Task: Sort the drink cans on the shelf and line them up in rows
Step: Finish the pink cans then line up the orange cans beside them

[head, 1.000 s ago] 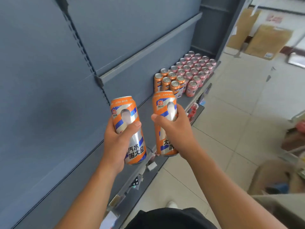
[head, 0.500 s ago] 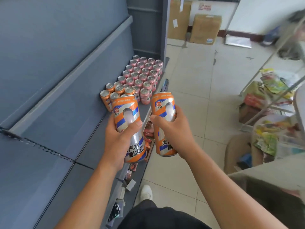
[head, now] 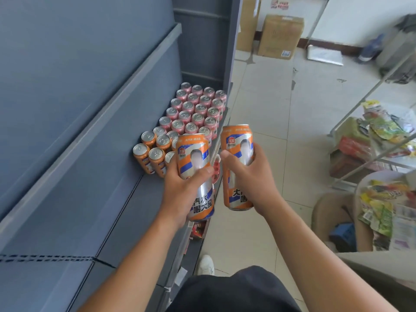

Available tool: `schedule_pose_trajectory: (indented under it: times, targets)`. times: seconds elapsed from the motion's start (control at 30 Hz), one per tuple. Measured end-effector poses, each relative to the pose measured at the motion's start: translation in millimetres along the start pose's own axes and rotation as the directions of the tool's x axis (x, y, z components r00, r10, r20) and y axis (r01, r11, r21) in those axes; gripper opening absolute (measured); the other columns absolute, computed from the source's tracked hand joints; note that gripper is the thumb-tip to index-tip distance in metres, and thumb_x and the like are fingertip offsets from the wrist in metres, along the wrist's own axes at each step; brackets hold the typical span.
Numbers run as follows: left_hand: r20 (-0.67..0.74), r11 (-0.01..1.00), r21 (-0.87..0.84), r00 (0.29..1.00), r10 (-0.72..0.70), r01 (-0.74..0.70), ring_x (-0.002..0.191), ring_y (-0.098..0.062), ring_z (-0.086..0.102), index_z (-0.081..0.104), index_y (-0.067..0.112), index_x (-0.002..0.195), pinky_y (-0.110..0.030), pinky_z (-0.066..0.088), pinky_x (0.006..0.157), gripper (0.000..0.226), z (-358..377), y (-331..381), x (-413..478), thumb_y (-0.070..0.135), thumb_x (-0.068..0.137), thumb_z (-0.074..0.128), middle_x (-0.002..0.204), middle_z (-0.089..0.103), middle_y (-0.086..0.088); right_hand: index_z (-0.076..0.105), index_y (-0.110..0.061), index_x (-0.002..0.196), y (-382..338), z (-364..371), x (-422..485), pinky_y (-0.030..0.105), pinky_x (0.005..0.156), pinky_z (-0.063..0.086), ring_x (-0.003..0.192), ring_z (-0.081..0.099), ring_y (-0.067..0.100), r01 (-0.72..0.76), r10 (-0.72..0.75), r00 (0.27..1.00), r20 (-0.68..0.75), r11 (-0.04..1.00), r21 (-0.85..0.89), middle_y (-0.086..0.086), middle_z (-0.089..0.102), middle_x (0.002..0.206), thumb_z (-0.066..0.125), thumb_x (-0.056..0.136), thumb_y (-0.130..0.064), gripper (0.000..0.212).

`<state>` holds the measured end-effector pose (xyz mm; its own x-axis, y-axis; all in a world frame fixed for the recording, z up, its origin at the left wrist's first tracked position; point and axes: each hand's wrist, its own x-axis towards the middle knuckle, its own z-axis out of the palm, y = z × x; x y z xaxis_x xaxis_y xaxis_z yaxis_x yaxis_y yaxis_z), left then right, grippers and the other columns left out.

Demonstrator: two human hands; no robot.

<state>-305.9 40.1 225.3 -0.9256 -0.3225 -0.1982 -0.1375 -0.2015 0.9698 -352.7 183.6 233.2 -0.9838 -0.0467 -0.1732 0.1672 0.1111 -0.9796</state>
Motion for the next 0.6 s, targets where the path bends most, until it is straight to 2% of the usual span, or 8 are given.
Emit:
schedule_pose_trajectory:
  times: [0.1, 0.23, 0.43, 0.5, 0.6]
  targets:
    - [-0.019, 1.0, -0.002, 1.0, -0.017, 0.017, 0.08, -0.011, 0.072, 0.059, 0.02, 0.117, -0.021, 0.054, 0.064, 0.051, -2.5, -2.0, 24.0, 0.015, 0.072, 0.081, 0.091, 0.074, 0.005, 0.053, -0.021, 0.12, 1.7, 7.9, 25.8, 0.014, 0.065, 0.05, 0.082, 0.069, 0.0, -0.001, 0.001, 1.0, 0.026, 1.0, -0.016, -0.011, 0.071, 0.097, 0.075, 0.084, -0.039, 0.046]
    - [-0.083, 0.999, -0.01, 0.996, -0.033, 0.032, 0.087, -0.011, 0.072, 0.059, 0.02, 0.12, -0.02, 0.054, 0.066, 0.044, -0.4, -10.0, 55.1, 0.003, 0.082, 0.074, 0.097, 0.075, 0.004, 0.05, -0.029, 0.114, 6.7, 13.2, 65.3, 0.011, 0.062, 0.051, 0.082, 0.069, -0.003, -0.006, 0.01, 0.995, 0.1, 0.999, -0.04, -0.017, 0.07, 0.09, 0.075, 0.085, -0.035, 0.038]
    - [-0.229, 0.998, -0.045, 0.972, -0.054, 0.045, 0.082, -0.008, 0.072, 0.059, 0.029, 0.114, -0.017, 0.054, 0.064, 0.043, 22.6, -21.6, 99.3, 0.006, 0.081, 0.076, 0.092, 0.075, 0.01, 0.048, -0.037, 0.108, 15.4, 15.9, 143.5, 0.012, 0.063, 0.052, 0.078, 0.069, 0.0, -0.003, 0.028, 0.969, 0.247, 0.995, -0.1, -0.011, 0.069, 0.094, 0.077, 0.083, -0.031, 0.038]
    - [-0.303, 0.997, -0.055, 0.95, -0.077, 0.063, 0.083, -0.01, 0.072, 0.06, 0.029, 0.114, -0.019, 0.054, 0.064, 0.044, 33.2, -27.0, 115.5, 0.009, 0.08, 0.077, 0.093, 0.075, 0.008, 0.048, -0.033, 0.116, 17.4, 13.8, 173.1, 0.015, 0.067, 0.054, 0.081, 0.069, 0.0, 0.001, 0.044, 0.945, 0.325, 0.99, -0.139, -0.011, 0.069, 0.098, 0.079, 0.081, -0.033, 0.046]
    - [-0.431, 0.993, -0.081, 0.895, -0.116, 0.09, 0.087, -0.013, 0.073, 0.059, 0.028, 0.118, -0.021, 0.055, 0.065, 0.044, 50.9, -35.7, 135.8, 0.01, 0.081, 0.077, 0.098, 0.075, 0.005, 0.047, -0.024, 0.126, 18.0, 9.1, 216.7, 0.029, 0.077, 0.057, 0.084, 0.07, 0.003, 0.008, 0.095, 0.887, 0.451, 0.975, -0.222, -0.012, 0.071, 0.097, 0.083, 0.077, -0.036, 0.061]
